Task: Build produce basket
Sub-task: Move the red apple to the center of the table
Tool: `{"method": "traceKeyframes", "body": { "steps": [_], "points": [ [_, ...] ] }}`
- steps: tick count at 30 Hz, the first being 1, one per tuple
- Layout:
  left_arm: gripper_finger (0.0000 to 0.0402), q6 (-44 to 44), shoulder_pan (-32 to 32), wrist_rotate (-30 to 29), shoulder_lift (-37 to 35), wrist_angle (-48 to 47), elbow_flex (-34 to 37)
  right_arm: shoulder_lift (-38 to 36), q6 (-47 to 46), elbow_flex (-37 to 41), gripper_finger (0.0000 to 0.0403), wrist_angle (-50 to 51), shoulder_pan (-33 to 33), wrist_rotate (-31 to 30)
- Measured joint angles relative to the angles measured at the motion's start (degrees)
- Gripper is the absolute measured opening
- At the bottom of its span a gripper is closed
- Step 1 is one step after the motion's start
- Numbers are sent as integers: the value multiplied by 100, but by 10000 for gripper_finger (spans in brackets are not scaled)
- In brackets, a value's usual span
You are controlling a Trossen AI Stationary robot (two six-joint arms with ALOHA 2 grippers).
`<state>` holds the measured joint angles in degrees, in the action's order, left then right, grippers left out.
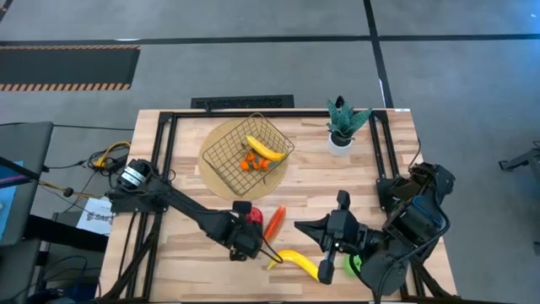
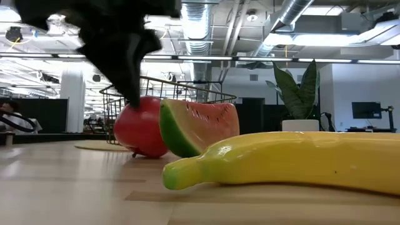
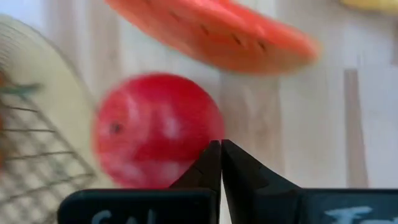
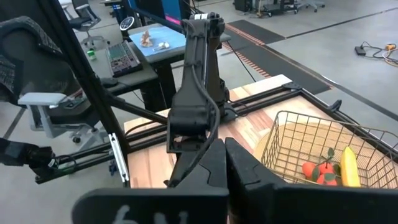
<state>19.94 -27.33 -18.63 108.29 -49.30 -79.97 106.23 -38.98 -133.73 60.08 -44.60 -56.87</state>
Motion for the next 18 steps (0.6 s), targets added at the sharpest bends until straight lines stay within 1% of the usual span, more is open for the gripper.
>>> {"method": "traceKeyframes", "body": {
  "steps": [3,7,9,13,16,18],
  "points": [
    [0,-123,18,-288,-50,-390,-393,-1,-5,0,2,29,0,-1],
    [0,-183,-32,-336,-157,-820,-768,0,-13,0,2,39,-2,-1],
    [0,-99,-53,-266,-222,-1116,-761,-1,-15,0,2,62,-21,-1],
    [0,300,-63,207,-254,-1669,-516,-1,-54,0,3,108,-61,-1],
    [0,506,-63,350,-255,-1542,-285,-1,-59,0,2,131,-92,-1],
    [0,611,-41,443,-255,-1258,-113,-1,-61,0,2,131,-92,-6]
  ]
}}
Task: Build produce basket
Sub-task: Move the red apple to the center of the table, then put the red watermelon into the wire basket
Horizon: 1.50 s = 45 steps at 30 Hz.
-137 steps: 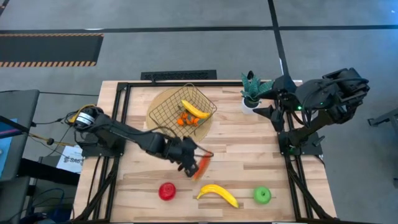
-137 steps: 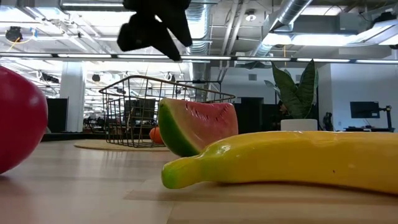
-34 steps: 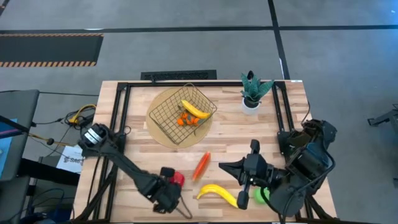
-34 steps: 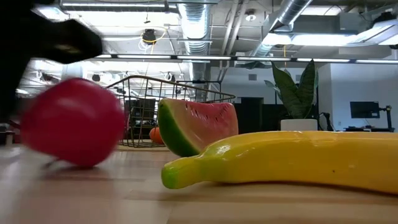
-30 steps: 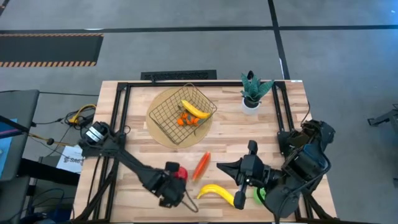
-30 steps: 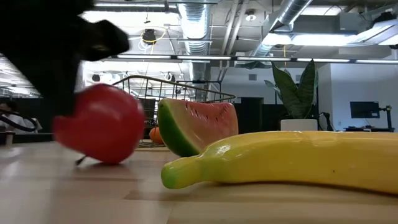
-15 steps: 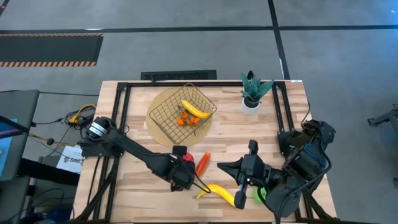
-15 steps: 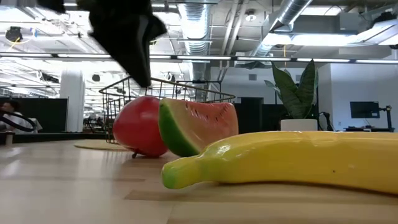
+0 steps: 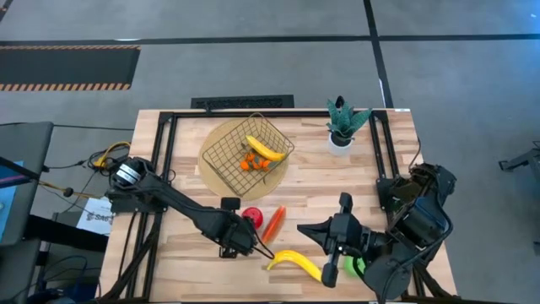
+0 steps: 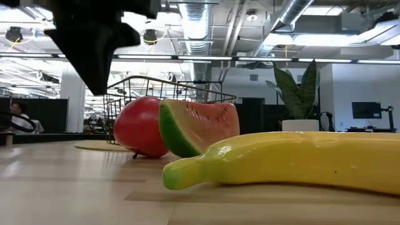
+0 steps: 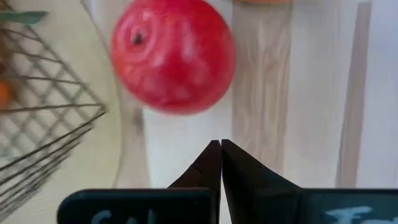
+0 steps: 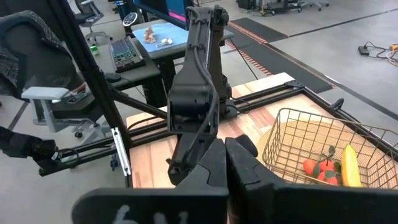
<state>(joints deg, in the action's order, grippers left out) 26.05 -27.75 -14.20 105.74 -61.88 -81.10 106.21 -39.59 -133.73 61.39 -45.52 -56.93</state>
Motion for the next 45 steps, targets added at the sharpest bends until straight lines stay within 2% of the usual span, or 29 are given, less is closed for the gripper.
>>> {"method": "traceKeyframes", "body": {
  "steps": [5,10,13,18,21,24,27,29,35,38,45],
  "points": [
    [0,162,31,-667,2,446,236,0,2,0,2,-2,4,-2],
    [0,-275,102,-398,2,1355,388,0,2,0,4,-10,2,-3],
    [0,-373,110,-596,-7,1695,401,0,2,0,2,-11,0,-2],
    [0,-493,113,-864,-109,1724,257,0,-88,0,3,148,-52,-5],
    [0,-449,109,-873,-220,1571,194,0,-720,0,2,813,-97,-104],
    [0,-211,49,-870,-453,1325,193,5,-1843,0,3,1820,-151,-155],
    [0,41,-51,-877,-746,934,182,172,-2804,-11,4,2685,-77,-38],
    [0,203,-109,-847,-931,680,182,304,-3169,11,4,2876,-65,124],
    [0,569,-158,-286,-1313,439,183,390,-2858,-2,5,2857,52,297],
    [0,572,-158,-208,-1362,501,182,362,-2607,4,4,2861,118,307],
    [0,582,-162,-111,-1362,506,184,-238,-2014,2,2,2861,208,191]
  ]
}}
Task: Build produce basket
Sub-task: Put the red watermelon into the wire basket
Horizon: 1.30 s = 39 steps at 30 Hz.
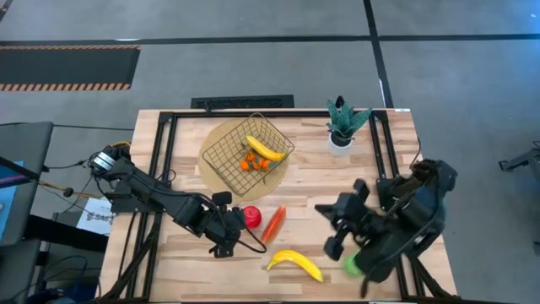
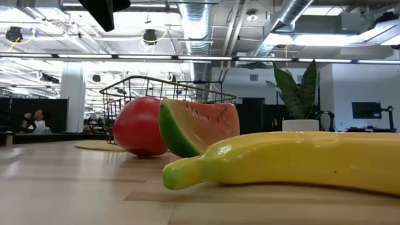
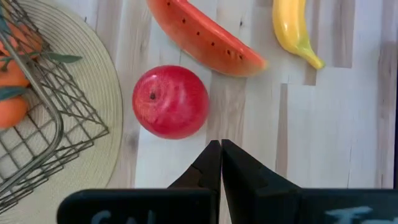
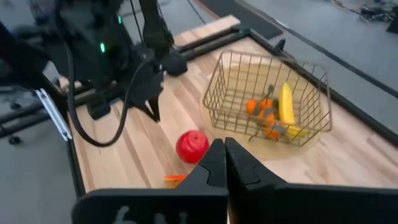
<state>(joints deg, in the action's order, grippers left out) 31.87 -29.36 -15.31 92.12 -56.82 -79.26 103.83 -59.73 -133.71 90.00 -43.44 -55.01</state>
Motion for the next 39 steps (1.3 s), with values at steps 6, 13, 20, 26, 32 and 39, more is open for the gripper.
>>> {"method": "traceKeyframes", "body": {
  "steps": [6,13,20,26,32,39],
  "points": [
    [0,-77,-15,-41,0,105,0,-554,258,337,1,-13,-6,-457],
    [0,-83,-26,-145,0,132,0,-2399,-1792,3308,1,-1,-212,-669],
    [0,-72,1,-198,0,170,2,-4365,-3309,6732,1,-1671,-553,-894],
    [0,-74,172,-204,2,538,2,-5876,-2032,8858,1,-4464,-382,-715],
    [0,-74,434,-198,2,564,2,-6701,-31,9852,0,-7013,378,1137],
    [0,-75,656,-143,4,657,2,-6305,302,9754,0,-6547,1549,2973]
  ]
}}
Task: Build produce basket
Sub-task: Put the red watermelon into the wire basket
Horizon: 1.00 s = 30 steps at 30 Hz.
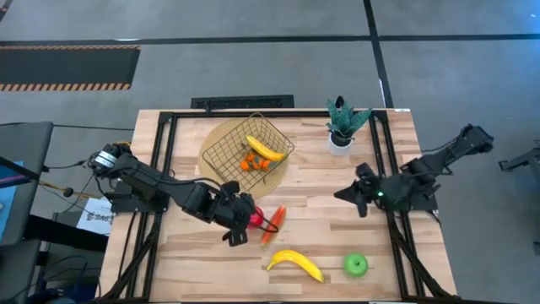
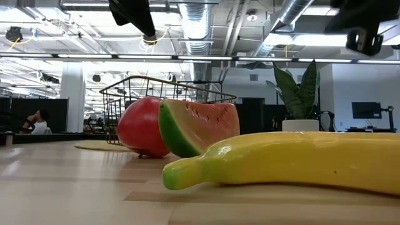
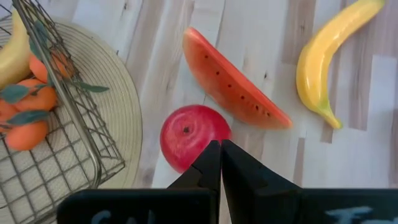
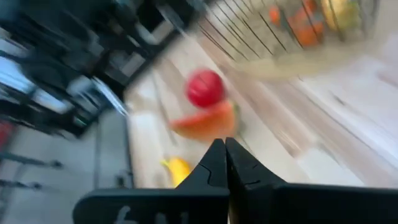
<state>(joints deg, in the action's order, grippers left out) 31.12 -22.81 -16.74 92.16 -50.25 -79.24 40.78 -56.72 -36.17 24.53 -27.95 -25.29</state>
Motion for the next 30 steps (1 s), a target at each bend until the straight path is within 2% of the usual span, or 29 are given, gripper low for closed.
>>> {"method": "traceKeyframes", "body": {
  "steps": [3,7,12,17,22,27,30],
  "points": [
    [0,0,48,1,0,46,0,390,-37,-19,0,396,428,613],
    [0,4,59,2,0,45,0,1042,240,-19,0,238,791,1164],
    [0,9,59,7,0,45,0,1916,610,-338,2,-98,934,1367],
    [0,17,59,119,2,20,0,2845,1155,-1372,4,420,927,1521],
    [0,-23,55,278,2,-126,0,3848,1840,-2798,5,1625,923,1553],
    [0,-20,-91,152,-31,-566,2,4736,1973,-3868,19,2879,1057,1604],
    [0,9,-259,34,-152,-979,2,5180,2088,-4274,31,3220,1212,1943]
  ]
}}
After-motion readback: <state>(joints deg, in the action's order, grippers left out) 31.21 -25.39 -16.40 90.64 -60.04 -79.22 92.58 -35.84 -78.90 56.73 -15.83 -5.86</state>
